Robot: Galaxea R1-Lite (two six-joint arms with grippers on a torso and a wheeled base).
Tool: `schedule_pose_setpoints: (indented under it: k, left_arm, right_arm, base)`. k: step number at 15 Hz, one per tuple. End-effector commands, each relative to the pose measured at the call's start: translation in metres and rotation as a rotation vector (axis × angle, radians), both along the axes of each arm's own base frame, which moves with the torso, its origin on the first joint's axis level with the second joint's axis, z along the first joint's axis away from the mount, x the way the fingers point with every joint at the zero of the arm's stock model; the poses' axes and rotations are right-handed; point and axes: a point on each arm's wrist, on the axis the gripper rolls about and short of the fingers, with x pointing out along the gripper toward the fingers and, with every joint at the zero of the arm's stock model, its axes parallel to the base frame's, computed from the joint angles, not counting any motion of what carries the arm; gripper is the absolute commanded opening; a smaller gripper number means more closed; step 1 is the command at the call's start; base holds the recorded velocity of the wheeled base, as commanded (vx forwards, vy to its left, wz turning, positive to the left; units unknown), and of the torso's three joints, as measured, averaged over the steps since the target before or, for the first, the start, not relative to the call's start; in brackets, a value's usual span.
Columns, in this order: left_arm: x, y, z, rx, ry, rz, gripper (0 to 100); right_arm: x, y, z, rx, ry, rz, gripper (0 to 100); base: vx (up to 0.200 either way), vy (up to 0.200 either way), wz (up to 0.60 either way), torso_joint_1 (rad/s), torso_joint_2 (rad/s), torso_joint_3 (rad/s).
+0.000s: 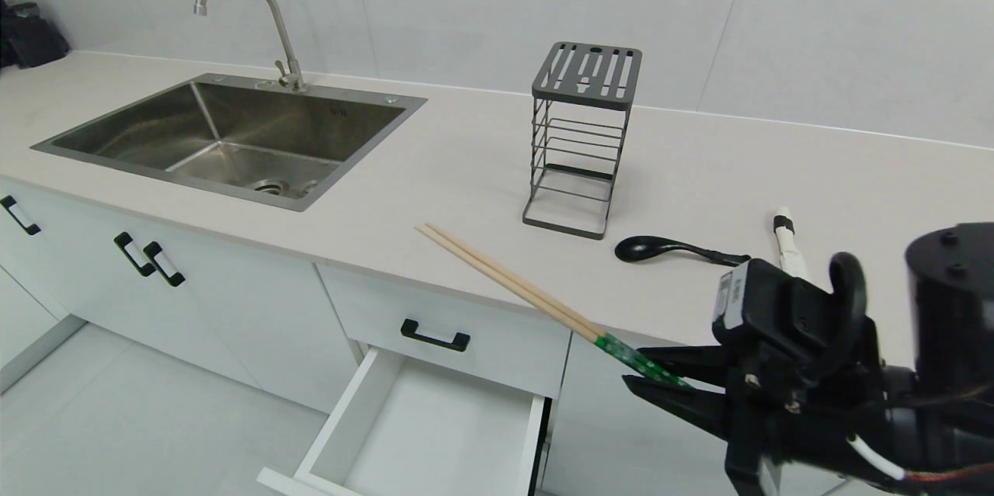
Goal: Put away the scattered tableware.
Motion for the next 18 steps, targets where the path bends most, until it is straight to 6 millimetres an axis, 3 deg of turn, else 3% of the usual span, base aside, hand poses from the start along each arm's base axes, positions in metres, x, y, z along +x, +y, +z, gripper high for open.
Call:
schedule_pose_setpoints:
  k: [1,10,14,18]
  left_arm:
    - [0.000,0.000,0.000,0.000,0.002,0.000,100]
    - [0.000,0.000,0.000,0.000,0.002,0.000,100]
    - [0.000,0.000,0.000,0.001,0.002,0.000,100]
    - [0.000,0.000,0.000,0.000,0.002,0.000,100]
  right_arm:
    - [0.004,0.014,-0.009,-0.036,0.028,0.024,0]
    - [0.015,0.024,-0.018,-0.063,0.052,0.016,0]
    - [0.019,0.050,-0.020,-0.072,0.053,0.063,0]
    - [0.018,0.057,-0.026,-0.090,0.060,0.077,0]
  base:
    - [0.000,0.000,0.00,0.000,0.00,0.000]
    - [0.000,0.000,0.00,0.000,0.00,0.000]
    - [0.000,0.000,0.00,0.000,0.00,0.000]
    - [0.000,0.000,0.00,0.000,0.00,0.000]
